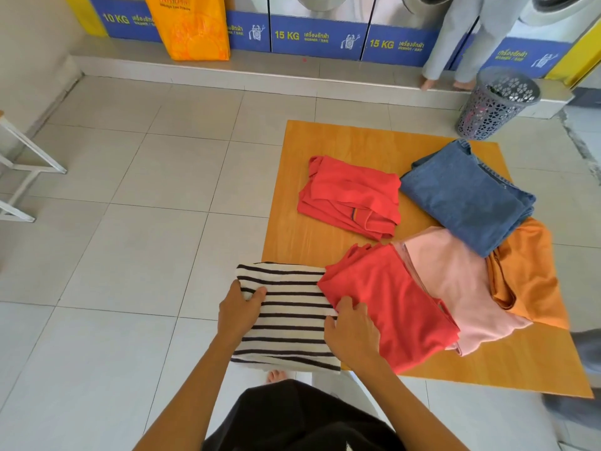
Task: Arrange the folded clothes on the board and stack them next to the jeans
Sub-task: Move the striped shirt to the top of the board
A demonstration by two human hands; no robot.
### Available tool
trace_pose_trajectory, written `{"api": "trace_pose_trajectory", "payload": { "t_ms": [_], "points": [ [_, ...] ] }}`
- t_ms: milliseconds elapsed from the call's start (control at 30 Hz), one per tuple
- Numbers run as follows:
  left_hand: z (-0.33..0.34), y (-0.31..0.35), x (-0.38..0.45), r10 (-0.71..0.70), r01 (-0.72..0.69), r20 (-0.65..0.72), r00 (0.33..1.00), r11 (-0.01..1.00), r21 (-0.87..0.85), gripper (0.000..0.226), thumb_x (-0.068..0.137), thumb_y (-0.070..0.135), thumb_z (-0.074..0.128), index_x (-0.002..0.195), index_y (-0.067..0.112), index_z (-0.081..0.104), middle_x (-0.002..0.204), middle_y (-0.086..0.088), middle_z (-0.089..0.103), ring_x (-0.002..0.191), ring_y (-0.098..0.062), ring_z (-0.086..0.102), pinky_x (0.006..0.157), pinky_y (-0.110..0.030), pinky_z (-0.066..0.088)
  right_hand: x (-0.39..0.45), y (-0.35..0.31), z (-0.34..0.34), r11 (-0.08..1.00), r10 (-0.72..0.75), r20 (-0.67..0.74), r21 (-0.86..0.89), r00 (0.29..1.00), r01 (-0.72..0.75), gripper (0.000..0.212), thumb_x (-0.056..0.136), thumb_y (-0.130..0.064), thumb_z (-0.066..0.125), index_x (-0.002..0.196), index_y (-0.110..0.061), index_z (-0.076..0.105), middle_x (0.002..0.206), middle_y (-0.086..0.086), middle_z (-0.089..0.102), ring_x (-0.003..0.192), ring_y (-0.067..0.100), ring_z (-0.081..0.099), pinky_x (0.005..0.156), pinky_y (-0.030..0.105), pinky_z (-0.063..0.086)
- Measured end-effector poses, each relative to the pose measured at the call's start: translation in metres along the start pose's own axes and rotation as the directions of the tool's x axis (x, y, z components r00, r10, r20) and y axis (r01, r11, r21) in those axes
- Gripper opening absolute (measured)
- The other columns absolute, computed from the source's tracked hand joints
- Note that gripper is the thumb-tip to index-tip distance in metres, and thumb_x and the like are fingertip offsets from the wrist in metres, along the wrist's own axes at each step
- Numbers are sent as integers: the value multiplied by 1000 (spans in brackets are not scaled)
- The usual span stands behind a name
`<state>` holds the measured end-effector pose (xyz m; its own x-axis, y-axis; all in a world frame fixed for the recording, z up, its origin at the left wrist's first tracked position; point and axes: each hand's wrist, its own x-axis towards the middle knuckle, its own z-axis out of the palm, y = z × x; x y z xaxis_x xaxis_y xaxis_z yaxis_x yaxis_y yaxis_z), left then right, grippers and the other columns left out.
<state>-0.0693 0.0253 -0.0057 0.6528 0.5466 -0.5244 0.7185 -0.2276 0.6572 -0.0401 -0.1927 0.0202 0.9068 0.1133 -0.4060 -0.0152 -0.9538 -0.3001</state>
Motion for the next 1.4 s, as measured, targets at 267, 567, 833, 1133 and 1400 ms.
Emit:
{"api": "trace_pose_trajectory", "payload": {
  "t_ms": [267, 567, 833, 1133, 1400],
  "points": [
    [0, -11, -7, -27, 26, -34, 999, 999, -20, 61, 92, 52, 58, 141, 19, 40, 134, -9, 57, 120, -31, 57, 99, -48, 48, 11, 4, -6, 998, -9, 167, 64, 986, -2, 32, 93, -34, 47, 117, -16, 35, 98, 7, 64, 86, 31, 65, 77, 42, 55],
    [-27, -34, -19, -123, 127, 36, 992, 971, -204, 65, 87, 44, 69, 140, 20, 40, 129, -9, 58, 115, -31, 59, 98, -55, 50, 3, -14, 8, 924, -8, 160, 379, 987, -54, 37, 92, -47, 55, 115, -22, 42, 104, -3, 63, 90, 19, 65, 83, 44, 57],
    [-40, -4, -27, 9, 4, 35, 999, 931, -366, 50, 87, 38, 72, 131, 25, 53, 114, 0, 67, 100, -23, 67, 83, -46, 59, 7, -28, -13, 741, -43, 173, 667, 984, -85, 30, 84, -52, 63, 111, -42, 54, 96, -24, 64, 85, -5, 62, 65, 14, 47],
    [-38, 86, 17, 124, -88, 72, 990, 921, -379, 49, 82, 36, 76, 126, 26, 58, 115, 4, 68, 105, -20, 66, 87, -44, 57, 66, -19, -66, 666, 15, -37, 746, 999, 18, 4, 100, -40, 48, 104, -39, 49, 95, -20, 65, 81, -7, 63, 69, 20, 47],
    [-20, 193, 83, 355, -309, 78, 932, 886, -346, 39, 90, 20, 70, 124, 33, 58, 115, 12, 69, 103, -8, 68, 88, -37, 58, 163, -1, -127, 608, 140, -197, 791, 970, 72, 14, 100, -34, 49, 113, -38, 53, 102, -19, 64, 96, 0, 62, 79, 24, 50]
  ]
}}
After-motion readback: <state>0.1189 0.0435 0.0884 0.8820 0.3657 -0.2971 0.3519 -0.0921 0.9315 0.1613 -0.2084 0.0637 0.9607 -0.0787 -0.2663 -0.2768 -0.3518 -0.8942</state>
